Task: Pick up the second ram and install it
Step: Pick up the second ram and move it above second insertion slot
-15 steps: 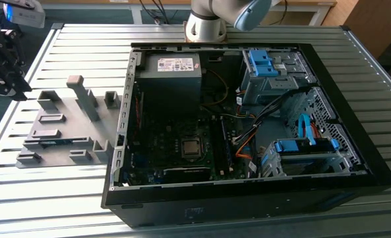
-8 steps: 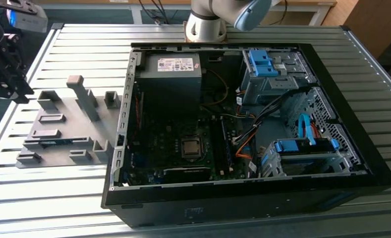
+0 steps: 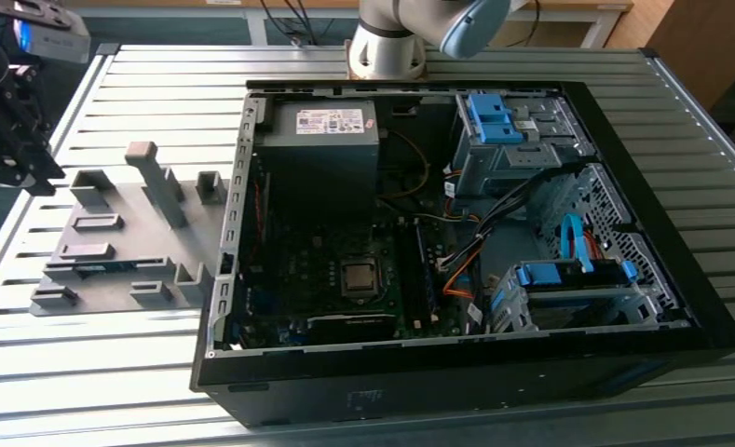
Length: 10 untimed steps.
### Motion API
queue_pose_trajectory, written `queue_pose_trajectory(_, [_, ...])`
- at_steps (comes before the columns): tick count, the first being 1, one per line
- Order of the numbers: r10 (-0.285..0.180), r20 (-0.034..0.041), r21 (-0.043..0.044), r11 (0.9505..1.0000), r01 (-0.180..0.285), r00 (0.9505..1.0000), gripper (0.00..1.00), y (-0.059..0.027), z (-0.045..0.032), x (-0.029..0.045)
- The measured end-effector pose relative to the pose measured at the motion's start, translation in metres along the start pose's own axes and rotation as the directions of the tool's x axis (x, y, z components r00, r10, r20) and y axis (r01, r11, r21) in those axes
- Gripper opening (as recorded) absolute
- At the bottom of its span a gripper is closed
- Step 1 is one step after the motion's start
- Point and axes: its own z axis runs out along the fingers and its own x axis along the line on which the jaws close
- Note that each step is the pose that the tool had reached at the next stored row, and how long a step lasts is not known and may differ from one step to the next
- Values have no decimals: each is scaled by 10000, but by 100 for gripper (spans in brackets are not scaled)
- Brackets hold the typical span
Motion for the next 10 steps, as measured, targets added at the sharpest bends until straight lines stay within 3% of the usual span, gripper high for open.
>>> queue_pose_trajectory(10, [0,0,-1,10000,0,10000,30,-1,29,1])
